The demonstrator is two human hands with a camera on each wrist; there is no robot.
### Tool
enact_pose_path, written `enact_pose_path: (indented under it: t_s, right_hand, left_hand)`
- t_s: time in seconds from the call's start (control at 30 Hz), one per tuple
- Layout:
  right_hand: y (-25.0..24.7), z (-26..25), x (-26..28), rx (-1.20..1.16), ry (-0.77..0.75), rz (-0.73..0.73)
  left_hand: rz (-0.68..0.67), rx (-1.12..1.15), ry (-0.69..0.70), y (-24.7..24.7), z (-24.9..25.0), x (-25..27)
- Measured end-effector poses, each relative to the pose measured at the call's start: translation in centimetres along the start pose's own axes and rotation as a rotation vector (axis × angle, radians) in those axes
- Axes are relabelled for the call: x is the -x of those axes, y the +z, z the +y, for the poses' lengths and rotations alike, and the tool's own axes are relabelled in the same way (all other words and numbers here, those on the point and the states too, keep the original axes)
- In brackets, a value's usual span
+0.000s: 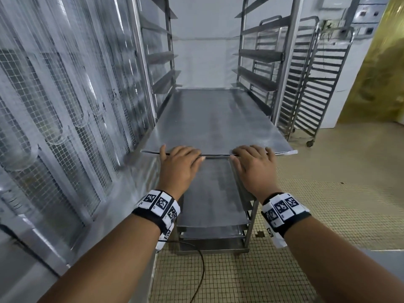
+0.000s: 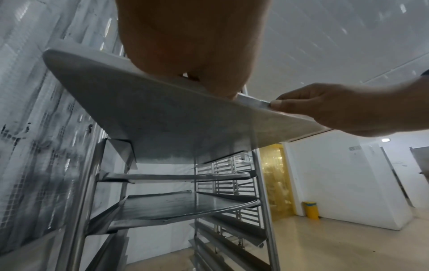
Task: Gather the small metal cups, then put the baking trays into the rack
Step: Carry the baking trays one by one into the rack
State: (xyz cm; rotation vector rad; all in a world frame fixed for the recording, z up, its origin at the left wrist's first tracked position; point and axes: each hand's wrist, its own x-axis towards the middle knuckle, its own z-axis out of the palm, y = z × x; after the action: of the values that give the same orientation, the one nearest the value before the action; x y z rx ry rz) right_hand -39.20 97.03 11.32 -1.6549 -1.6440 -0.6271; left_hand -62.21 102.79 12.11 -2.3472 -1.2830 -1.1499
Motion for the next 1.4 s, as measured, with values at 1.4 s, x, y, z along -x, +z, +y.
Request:
enact_pose_path:
  t_s: [1.4]
  right_hand:
    - [20.4,9.6,-19.8,-0.053,-0.035,0.029]
  left_hand:
    - [0.001,-0.069,-0.084,18.5,-9.4,-19.7]
